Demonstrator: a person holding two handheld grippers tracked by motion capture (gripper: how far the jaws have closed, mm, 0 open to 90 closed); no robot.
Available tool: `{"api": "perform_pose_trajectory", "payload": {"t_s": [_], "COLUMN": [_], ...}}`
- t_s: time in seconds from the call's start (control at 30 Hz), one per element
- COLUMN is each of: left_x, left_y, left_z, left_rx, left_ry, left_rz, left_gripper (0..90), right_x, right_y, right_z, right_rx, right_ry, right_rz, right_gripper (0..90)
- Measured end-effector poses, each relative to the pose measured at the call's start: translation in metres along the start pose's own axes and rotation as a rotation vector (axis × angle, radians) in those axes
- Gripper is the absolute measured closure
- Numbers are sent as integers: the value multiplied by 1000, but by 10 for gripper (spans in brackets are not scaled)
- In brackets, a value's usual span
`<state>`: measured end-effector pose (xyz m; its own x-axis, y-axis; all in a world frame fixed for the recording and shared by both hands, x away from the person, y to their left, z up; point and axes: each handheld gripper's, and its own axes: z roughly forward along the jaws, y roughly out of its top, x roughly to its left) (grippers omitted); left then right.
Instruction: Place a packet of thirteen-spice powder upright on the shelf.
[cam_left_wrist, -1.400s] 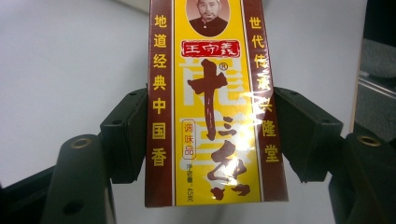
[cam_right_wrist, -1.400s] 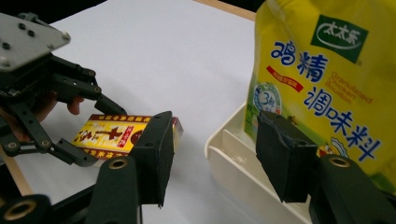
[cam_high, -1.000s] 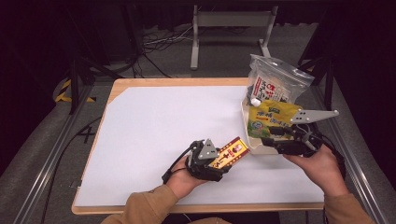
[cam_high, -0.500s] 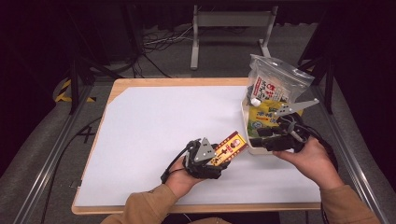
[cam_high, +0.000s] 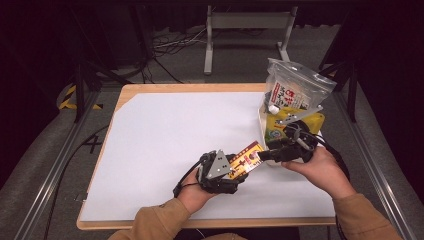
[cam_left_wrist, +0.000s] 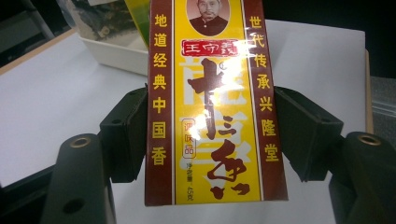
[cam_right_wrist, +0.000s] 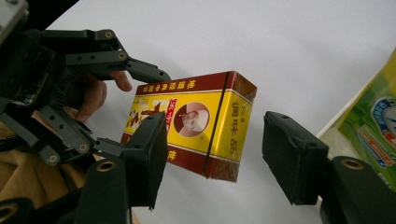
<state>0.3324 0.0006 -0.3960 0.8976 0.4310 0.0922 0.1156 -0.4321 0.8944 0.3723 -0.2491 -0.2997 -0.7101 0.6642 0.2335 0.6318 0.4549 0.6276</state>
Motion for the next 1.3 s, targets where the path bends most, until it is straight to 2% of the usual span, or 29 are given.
{"api": "perform_pose_trajectory", "payload": {"t_s": [0.13,0.3,0.43,0.57,0.67,0.93,1.0,1.1,1.2,1.3], "left_x": [-2,-4,-4,-3,-2,-3,-4,-5,-5,-4], "left_y": [1,1,1,0,0,-2,-3,-2,-1,0], "left_z": [0,-2,-3,-2,-2,-1,0,-1,-1,-1], "left_rx": [-11,-32,-50,-49,-43,-31,-29,-33,-38,-29], "left_ry": [-4,4,11,10,3,19,27,52,56,41], "left_rz": [15,21,35,26,17,19,27,48,57,39], "left_gripper": [327,327,326,326,326,327,328,328,324,307], "right_x": [1,0,1,2,3,2,3,5,8,10], "right_y": [-3,-5,-7,-7,-7,-2,1,3,5,6], "right_z": [7,12,19,23,24,20,15,13,12,11], "right_rx": [-4,-2,-4,6,4,-17,-28,-32,-39,-39], "right_ry": [12,28,58,75,70,93,125,121,117,122], "right_rz": [-15,-12,-18,-11,-9,17,41,40,35,28], "right_gripper": [381,373,361,388,396,522,611,628,639,657]}}
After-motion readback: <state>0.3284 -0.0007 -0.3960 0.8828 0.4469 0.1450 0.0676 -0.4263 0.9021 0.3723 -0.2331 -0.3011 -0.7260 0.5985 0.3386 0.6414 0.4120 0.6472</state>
